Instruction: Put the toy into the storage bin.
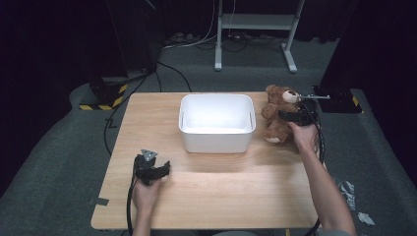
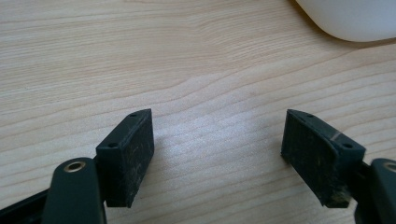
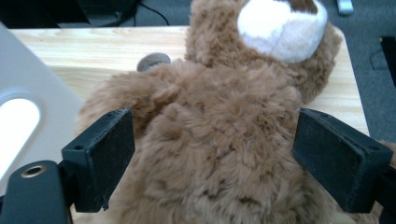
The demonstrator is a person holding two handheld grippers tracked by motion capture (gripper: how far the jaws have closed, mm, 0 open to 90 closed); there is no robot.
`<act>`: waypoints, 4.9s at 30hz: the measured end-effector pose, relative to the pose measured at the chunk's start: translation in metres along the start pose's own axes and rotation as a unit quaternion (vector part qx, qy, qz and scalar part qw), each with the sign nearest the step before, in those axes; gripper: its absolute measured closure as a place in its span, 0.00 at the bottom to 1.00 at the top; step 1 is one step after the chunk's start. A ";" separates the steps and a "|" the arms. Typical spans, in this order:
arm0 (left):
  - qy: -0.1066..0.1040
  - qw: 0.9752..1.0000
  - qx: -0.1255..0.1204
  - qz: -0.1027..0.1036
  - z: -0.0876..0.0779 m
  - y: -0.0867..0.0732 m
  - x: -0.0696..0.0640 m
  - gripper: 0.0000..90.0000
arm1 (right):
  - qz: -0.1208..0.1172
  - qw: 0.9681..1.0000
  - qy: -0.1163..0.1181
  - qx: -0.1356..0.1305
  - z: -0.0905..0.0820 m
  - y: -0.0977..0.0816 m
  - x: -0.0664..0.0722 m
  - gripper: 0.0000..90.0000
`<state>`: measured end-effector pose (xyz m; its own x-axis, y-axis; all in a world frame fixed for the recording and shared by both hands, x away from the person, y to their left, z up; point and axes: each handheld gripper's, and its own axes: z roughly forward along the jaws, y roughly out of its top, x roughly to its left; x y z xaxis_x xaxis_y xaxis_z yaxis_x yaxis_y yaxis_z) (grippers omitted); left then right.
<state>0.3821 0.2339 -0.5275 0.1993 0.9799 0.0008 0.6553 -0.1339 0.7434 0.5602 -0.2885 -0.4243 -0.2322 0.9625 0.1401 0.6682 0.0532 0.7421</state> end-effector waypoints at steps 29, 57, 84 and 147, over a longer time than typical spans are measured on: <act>0.000 1.000 0.001 0.001 0.000 0.000 0.000 0.28 | 0.007 0.996 -0.013 0.084 0.031 -0.004 -0.012 0.52; 0.000 1.000 0.001 0.001 0.000 0.000 0.000 0.28 | -0.041 0.998 0.034 0.021 -0.007 -0.022 -0.013 0.84; 0.000 1.000 -0.001 -0.001 0.000 0.000 0.000 0.28 | -0.080 0.985 0.138 -0.071 -0.073 -0.035 0.005 0.84; 0.001 1.000 0.000 0.001 0.000 0.000 0.000 0.28 | -0.140 0.957 0.214 -0.136 -0.135 -0.001 0.058 0.83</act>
<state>0.3822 0.2340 -0.5276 0.1991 0.9800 0.0031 0.6548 -0.1354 0.7436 0.4503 -0.2686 -0.3281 -0.6820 0.7209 0.1231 0.3427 0.1664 0.9246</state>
